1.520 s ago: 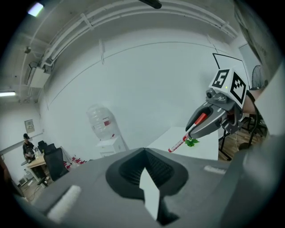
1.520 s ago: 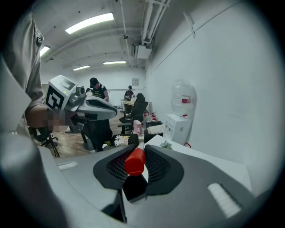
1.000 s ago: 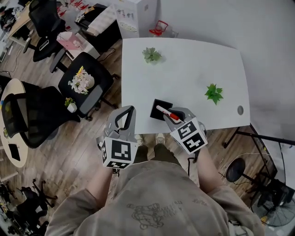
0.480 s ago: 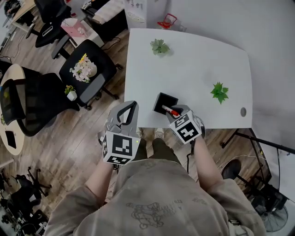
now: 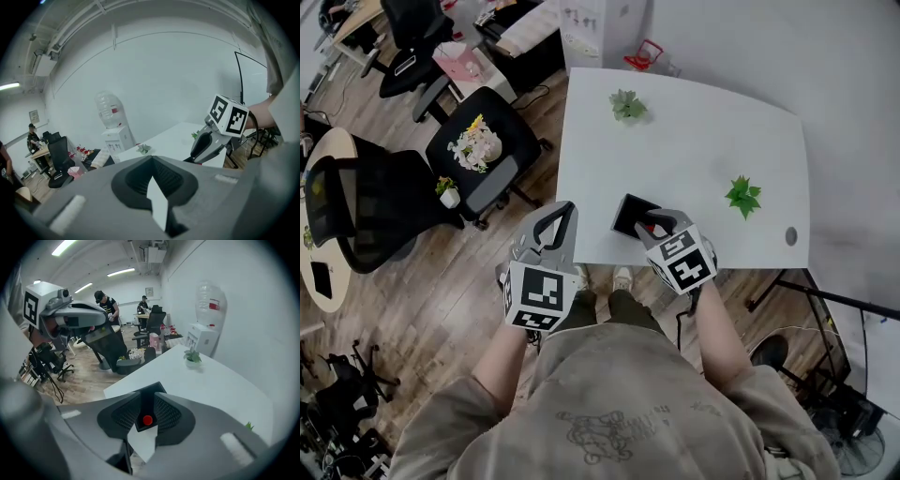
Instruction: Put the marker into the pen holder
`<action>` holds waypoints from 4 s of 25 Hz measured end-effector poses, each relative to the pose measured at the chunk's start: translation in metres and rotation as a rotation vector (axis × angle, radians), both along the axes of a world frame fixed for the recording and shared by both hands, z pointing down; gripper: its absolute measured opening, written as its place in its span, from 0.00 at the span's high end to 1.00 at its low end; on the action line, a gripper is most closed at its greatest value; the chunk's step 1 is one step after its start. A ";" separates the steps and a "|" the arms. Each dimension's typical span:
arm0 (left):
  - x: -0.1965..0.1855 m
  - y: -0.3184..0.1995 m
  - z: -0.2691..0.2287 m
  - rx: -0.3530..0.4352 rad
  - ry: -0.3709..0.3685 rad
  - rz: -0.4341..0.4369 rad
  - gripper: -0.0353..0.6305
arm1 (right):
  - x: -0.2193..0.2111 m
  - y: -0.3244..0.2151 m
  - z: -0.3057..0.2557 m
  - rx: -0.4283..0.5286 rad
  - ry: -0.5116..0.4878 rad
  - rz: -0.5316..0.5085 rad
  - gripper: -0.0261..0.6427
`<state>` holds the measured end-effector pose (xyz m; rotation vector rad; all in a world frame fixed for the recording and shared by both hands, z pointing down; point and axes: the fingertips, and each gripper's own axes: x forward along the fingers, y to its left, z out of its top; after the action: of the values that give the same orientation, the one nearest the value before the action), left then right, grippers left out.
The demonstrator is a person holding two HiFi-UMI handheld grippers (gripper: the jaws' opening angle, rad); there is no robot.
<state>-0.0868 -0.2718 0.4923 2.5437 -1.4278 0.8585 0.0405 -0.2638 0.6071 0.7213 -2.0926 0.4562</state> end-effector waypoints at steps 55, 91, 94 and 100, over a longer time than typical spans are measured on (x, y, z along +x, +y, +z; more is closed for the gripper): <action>-0.018 0.004 -0.209 0.416 0.144 0.018 0.95 | 0.017 -0.001 -0.331 0.733 -0.546 0.140 0.92; -0.038 0.002 -0.221 0.460 0.182 -0.002 0.95 | -0.008 0.003 -0.352 0.762 -0.557 0.084 0.92; -0.037 0.002 -0.221 0.460 0.184 0.004 0.95 | -0.007 0.003 -0.350 0.755 -0.558 0.097 0.92; -0.033 0.001 -0.219 0.460 0.186 0.019 0.95 | -0.002 0.003 -0.349 0.754 -0.573 0.130 0.92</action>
<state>-0.1198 -0.2707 0.2735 2.8628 -1.7016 0.3034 0.0381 -0.2610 0.2585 1.2729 -2.8007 -0.1094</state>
